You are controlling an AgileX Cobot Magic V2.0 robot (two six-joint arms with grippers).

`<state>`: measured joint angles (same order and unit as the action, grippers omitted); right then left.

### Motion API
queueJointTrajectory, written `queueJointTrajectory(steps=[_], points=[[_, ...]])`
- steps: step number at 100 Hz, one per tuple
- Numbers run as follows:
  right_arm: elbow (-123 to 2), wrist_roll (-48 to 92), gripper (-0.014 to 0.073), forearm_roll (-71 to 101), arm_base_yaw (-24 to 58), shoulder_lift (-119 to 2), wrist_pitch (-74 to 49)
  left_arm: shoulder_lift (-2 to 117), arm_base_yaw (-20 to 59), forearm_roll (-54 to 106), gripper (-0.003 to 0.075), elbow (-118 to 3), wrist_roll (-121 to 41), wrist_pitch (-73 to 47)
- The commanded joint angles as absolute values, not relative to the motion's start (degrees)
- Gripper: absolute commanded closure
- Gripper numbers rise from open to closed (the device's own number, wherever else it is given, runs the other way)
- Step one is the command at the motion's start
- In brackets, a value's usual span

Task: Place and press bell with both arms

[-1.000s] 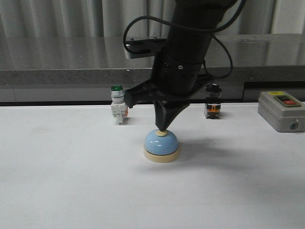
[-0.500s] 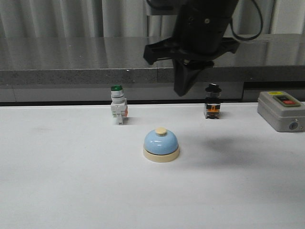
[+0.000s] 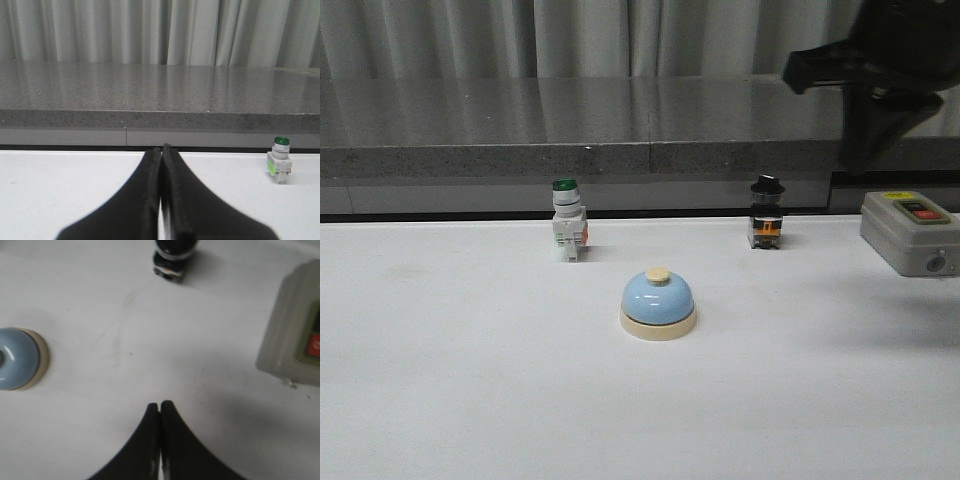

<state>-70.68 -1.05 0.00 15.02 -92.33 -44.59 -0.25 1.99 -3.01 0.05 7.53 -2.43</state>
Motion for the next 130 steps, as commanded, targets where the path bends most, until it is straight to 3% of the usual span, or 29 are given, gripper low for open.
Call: queueJointTrajectory(steps=[1, 49, 130], points=[[-69.1, -0.9, 0.0662, -0.4, 12.1, -87.4, -42.0, -2.0, 2.0, -2.6, 0.0741, 2.5, 7.9, 1.6], [-54.8, -0.9, 0.0662, -0.4, -0.4, -75.8, -37.7, -2.0, 2.0, -2.6, 0.0741, 2.5, 7.9, 1.6], [-35.0, -0.9, 0.0662, -1.0, -0.8, -50.0, -19.4, -2.0, 2.0, -2.6, 0.0741, 2.5, 7.9, 1.6]])
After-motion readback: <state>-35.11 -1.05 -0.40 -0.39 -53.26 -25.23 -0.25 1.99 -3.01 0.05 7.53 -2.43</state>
